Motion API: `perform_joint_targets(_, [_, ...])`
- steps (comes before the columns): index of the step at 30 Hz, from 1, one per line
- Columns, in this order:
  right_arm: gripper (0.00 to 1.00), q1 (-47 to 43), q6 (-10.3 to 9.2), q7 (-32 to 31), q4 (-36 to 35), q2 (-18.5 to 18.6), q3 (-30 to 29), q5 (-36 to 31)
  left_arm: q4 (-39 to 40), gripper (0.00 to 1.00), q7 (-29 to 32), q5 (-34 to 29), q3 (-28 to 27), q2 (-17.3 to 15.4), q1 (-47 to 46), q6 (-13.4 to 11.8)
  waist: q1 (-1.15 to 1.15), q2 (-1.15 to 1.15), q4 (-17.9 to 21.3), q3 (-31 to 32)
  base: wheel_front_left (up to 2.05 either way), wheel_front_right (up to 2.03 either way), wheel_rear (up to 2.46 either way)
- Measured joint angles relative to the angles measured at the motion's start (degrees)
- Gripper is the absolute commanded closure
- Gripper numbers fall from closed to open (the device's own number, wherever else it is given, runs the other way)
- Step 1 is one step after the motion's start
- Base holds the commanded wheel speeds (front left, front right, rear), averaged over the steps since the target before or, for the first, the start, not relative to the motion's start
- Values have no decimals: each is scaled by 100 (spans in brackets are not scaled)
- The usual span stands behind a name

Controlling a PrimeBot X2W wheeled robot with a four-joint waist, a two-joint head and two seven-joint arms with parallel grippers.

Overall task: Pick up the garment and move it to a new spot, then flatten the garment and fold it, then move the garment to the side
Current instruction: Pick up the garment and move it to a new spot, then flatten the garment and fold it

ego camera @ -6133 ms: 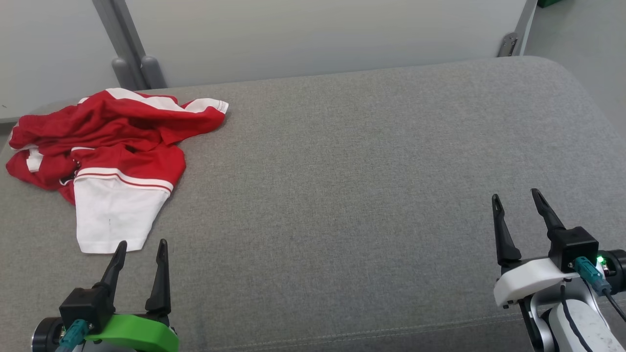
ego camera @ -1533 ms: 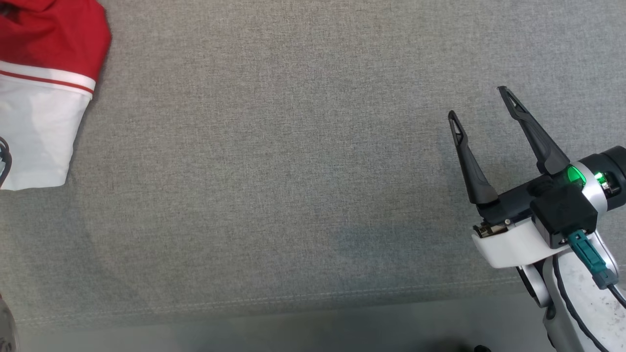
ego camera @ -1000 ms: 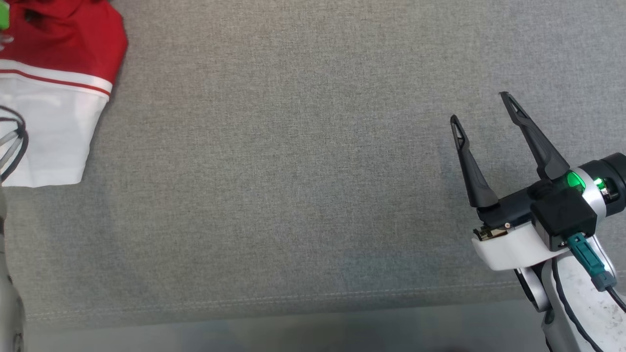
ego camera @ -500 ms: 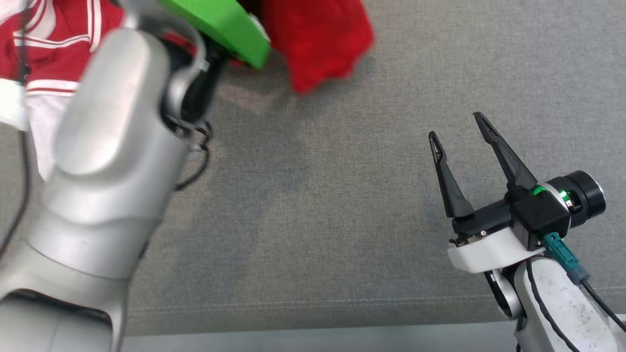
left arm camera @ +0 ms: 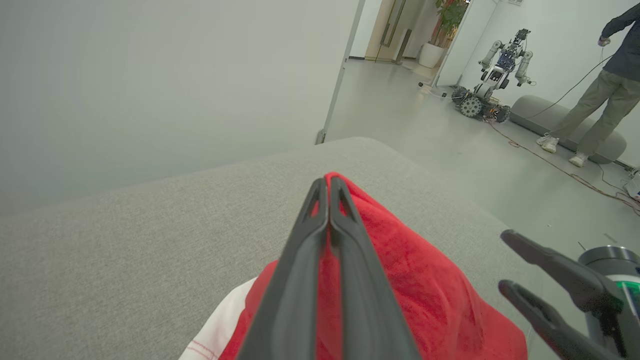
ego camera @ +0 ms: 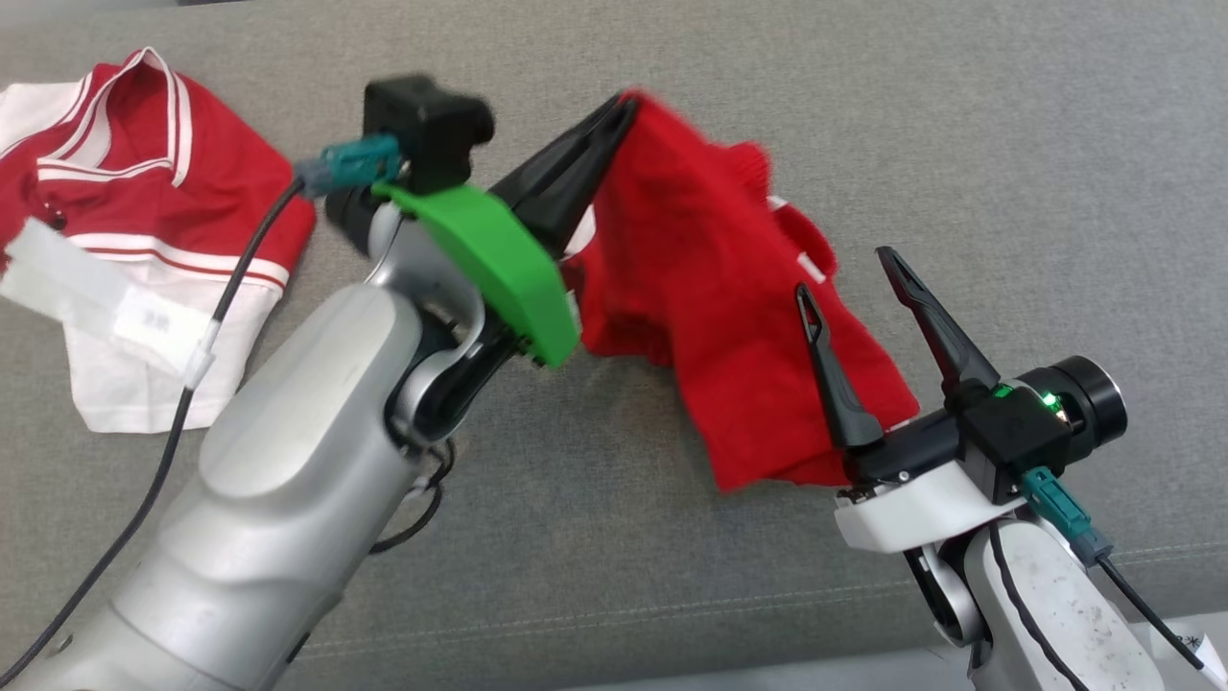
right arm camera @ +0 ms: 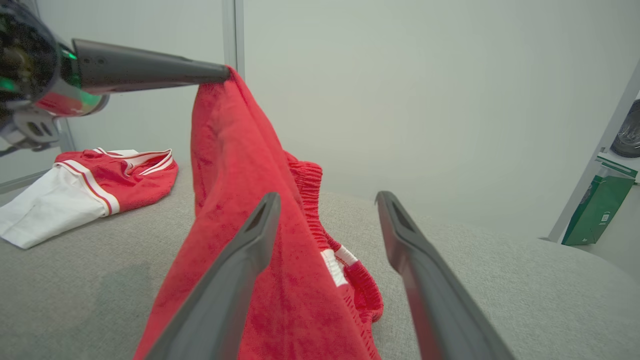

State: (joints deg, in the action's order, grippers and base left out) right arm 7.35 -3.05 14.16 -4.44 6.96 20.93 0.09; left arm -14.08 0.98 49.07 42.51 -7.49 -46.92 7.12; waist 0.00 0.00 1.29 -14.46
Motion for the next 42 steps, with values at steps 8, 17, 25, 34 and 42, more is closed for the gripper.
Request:
perform_joint_targets(8, [0, -52, 0, 2, 47, -15, 40, 20, -693, 100, -38, -111, 19, -713, 745, -1, 0, 0, 348, 44, 0, 0, 0])
perform_joint_targets(17, [0, -105, 182, 19, 172, 247, 62, -1, -354, 98, -257, -24, 464, -414, 850, 0, 0, 0, 348, 8, 0, 0, 0])
perform_joint_targets(25, [0, 439, 822, -296, 677, 765, 197, -33, -312, 41, -419, 4, 661, -390, 850, -1, 0, 0, 44, 24, 0, 0, 0])
perform_joint_targets(34, [0, 509, 922, -412, 1226, 979, 122, 350, -531, 0, -928, -165, 712, -415, 1131, -4, 0, 0, -393, 223, 0, 0, 0])
perform_joint_targets(42, [0, 312, 1012, -589, 1630, 1035, 394, 789, -497, 0, -1221, -299, 688, -398, 1735, -218, 0, 0, -664, 605, 0, 0, 0])
